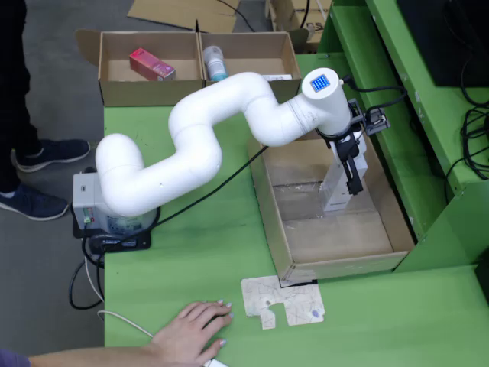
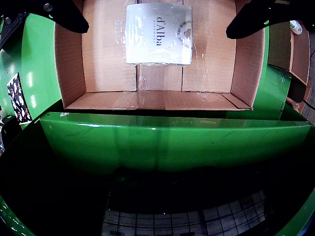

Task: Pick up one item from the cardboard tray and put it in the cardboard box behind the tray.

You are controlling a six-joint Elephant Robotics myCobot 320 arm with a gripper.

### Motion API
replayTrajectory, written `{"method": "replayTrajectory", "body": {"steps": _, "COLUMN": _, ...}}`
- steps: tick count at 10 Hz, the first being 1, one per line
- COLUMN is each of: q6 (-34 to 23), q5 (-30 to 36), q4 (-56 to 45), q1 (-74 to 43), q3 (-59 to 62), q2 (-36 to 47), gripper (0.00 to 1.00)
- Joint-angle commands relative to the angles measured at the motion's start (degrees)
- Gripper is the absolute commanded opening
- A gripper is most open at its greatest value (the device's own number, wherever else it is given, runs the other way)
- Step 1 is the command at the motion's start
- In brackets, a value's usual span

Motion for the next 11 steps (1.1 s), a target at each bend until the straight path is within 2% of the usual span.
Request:
{"method": "replayTrajectory", "body": {"steps": 1, "q6": -0.2, "q5": -0.3, "q4": 0.9, "q1": 0.2, "q3": 1.5, "q2": 1.4, "gripper": 1.00}}
{"method": "replayTrajectory", "body": {"steps": 9, "q6": -0.2, "q5": -0.3, "q4": 0.9, "q1": 0.2, "q3": 1.5, "q2": 1.4, "gripper": 1.00}}
{"method": "replayTrajectory", "body": {"steps": 11, "q6": -0.2, "q5": -0.3, "q4": 0.9, "q1": 0.2, "q3": 1.5, "q2": 1.4, "gripper": 0.80}}
